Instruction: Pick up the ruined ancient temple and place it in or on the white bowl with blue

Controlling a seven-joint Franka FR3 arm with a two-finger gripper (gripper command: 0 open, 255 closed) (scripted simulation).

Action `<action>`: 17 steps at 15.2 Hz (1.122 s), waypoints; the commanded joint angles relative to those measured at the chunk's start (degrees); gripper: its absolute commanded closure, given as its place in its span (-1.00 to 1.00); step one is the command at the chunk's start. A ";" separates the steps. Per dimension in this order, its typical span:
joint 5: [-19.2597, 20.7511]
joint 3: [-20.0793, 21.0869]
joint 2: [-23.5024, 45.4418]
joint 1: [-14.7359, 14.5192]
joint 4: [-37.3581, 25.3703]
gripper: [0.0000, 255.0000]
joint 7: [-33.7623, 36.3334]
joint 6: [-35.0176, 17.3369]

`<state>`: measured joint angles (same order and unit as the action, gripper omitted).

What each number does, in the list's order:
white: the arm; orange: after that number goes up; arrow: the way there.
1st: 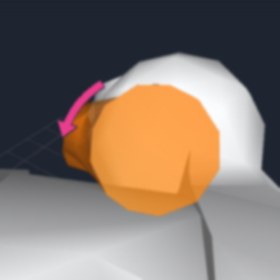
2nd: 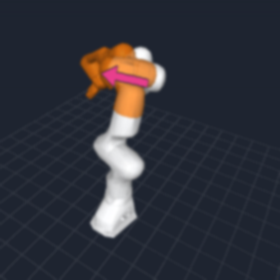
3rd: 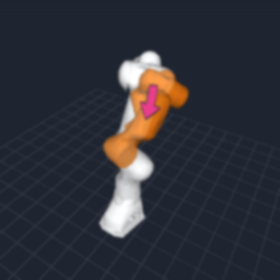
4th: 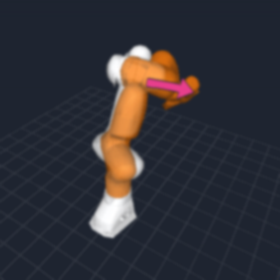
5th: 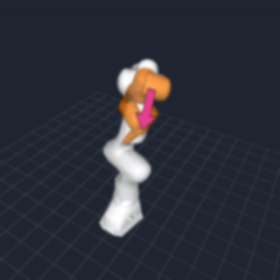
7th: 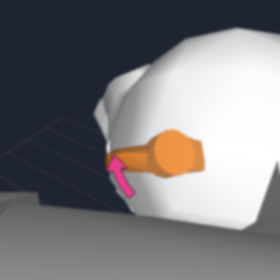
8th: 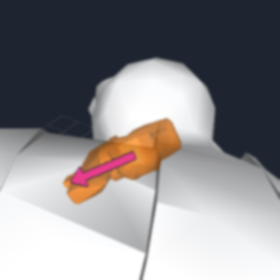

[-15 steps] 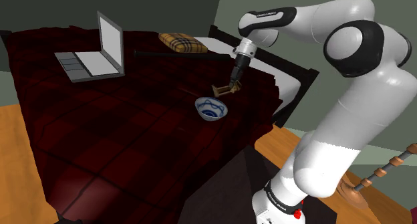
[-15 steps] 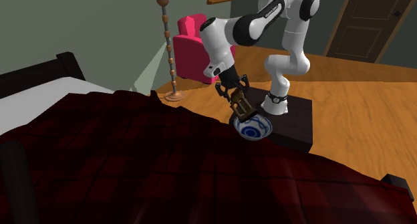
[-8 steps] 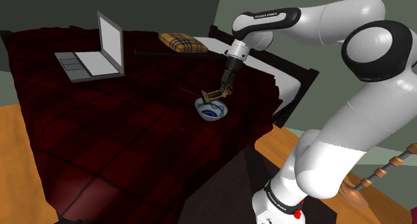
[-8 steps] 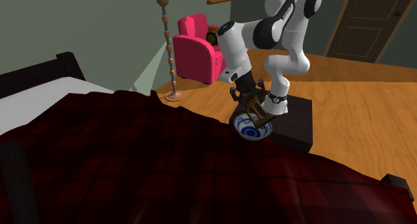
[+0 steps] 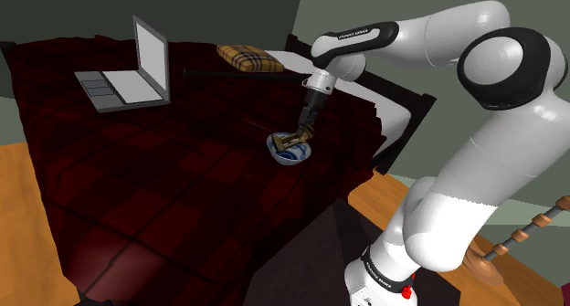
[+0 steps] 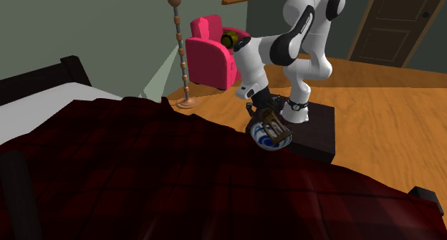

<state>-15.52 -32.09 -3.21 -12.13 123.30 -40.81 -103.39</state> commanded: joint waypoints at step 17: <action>-1.22 -0.30 1.98 -0.08 1.96 -1.00 -1.83 -3.32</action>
<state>-16.74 -32.41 -1.24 -12.20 125.24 -42.63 -106.72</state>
